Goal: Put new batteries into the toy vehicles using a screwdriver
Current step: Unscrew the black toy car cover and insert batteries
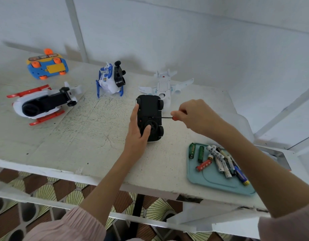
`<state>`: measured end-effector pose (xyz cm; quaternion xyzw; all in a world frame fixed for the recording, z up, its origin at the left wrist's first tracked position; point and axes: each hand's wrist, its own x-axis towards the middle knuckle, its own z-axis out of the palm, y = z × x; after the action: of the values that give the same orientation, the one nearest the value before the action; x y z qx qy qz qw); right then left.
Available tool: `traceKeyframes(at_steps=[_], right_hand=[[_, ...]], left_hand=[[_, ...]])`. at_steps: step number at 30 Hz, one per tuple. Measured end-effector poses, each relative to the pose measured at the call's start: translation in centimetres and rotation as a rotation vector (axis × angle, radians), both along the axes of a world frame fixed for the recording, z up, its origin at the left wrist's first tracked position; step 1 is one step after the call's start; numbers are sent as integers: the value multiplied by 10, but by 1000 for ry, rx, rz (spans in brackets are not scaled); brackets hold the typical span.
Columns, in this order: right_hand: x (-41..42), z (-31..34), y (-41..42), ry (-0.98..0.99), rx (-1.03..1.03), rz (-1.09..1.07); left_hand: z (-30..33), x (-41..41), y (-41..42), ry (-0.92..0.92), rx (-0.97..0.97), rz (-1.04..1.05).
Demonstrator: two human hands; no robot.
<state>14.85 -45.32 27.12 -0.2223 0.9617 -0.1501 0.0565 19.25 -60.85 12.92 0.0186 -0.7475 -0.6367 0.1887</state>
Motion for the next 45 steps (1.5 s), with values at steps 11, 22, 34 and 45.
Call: traceKeyframes(at_steps=[11, 22, 34, 45], right_hand=[[1, -21, 57, -138, -10, 350], [0, -79, 39, -18, 46, 488], [-8, -57, 27, 62, -246, 296], [-30, -18, -46, -137, -466, 170]], left_hand=[[9, 4, -2, 5, 78, -29], [9, 6, -1, -11, 12, -11], [14, 9, -4, -90, 44, 29], [53, 15, -32, -90, -54, 178]])
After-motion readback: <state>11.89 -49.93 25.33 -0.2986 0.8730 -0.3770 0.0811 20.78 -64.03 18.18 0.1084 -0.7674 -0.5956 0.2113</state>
